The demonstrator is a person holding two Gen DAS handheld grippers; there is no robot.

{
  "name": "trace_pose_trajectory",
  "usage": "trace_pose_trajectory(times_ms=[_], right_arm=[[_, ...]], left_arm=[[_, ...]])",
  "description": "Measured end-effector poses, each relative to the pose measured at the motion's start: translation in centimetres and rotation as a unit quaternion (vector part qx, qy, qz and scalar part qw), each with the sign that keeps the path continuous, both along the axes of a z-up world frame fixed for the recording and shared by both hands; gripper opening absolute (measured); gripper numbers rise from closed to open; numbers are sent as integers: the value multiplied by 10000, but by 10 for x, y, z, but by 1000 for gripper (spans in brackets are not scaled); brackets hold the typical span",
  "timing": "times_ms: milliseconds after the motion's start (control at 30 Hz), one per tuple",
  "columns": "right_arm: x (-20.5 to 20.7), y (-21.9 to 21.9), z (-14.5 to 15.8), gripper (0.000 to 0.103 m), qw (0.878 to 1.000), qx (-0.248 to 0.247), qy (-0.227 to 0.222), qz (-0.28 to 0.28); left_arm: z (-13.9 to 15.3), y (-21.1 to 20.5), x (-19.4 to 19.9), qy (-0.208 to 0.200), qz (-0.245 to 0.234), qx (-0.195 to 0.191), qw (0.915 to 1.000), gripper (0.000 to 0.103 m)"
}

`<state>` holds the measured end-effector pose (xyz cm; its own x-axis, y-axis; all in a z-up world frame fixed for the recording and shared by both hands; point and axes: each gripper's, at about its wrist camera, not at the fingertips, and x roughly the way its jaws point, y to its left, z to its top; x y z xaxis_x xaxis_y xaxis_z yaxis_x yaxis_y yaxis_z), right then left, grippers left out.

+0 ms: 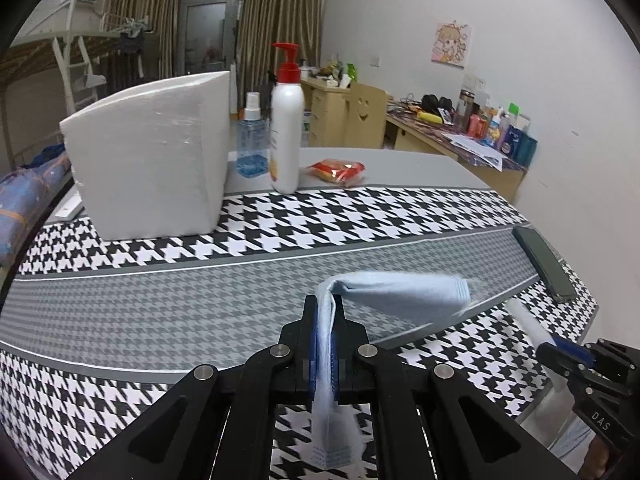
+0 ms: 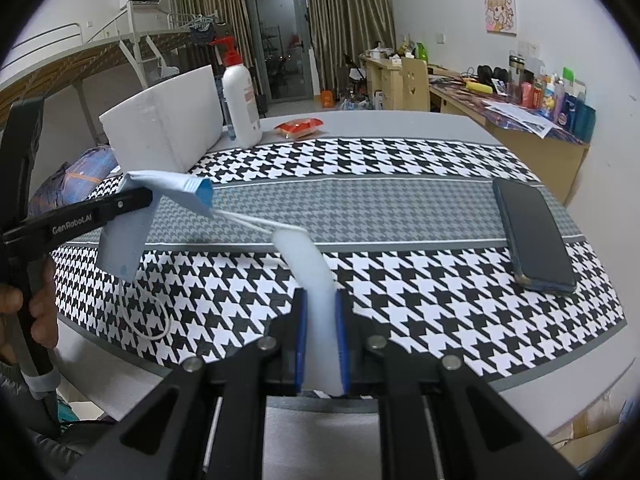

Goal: Organize soft objects
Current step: 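Lift the blue mask with the left tool while the right tool lifts the white roller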

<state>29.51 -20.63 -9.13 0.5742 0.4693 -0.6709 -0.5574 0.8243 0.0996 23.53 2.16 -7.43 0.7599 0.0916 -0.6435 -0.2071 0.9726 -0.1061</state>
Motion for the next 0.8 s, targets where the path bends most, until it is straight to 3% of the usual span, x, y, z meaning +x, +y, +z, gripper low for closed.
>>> trace_pose_trajectory(times_ms=[800], right_arm=[[-9, 17, 18, 17, 9996, 159, -243, 67]], left_arm=[[23, 20, -28, -317, 36, 52, 9995, 5]])
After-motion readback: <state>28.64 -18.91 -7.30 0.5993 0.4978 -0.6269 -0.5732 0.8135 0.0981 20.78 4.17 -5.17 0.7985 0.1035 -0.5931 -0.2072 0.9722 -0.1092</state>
